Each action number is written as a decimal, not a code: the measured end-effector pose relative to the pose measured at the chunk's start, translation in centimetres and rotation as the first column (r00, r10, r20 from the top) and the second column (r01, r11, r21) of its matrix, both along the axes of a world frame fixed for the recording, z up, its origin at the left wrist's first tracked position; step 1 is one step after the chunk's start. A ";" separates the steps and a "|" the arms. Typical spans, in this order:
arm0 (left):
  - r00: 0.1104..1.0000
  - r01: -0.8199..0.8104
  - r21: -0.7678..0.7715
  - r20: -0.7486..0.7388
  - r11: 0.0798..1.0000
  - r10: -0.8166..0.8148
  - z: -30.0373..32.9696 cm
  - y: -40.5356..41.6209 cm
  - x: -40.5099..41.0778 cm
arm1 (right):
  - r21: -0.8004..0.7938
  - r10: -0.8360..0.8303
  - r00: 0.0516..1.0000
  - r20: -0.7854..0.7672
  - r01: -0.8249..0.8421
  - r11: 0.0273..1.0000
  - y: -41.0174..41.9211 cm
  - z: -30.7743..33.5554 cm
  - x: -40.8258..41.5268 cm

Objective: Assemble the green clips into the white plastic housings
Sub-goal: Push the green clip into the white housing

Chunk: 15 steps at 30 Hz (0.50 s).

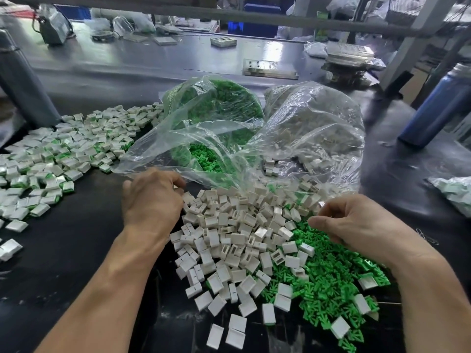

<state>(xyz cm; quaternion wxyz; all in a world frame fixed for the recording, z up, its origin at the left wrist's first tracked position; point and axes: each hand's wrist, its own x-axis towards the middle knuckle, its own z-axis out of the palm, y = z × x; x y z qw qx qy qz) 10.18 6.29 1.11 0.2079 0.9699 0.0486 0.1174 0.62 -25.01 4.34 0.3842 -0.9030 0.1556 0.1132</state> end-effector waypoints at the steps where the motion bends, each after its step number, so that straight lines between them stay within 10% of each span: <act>1: 1.000 0.010 0.013 -0.027 1.000 -0.010 0.1 -0.2 -0.2 | -0.034 0.002 1.000 -0.002 -0.002 0.999 0.0 -0.1 0.0; 15: 0.979 0.088 -0.160 -0.170 0.983 -0.116 1.1 -1.7 -1.7 | -0.231 0.079 0.991 0.105 -0.053 0.972 1.5 -1.3 0.5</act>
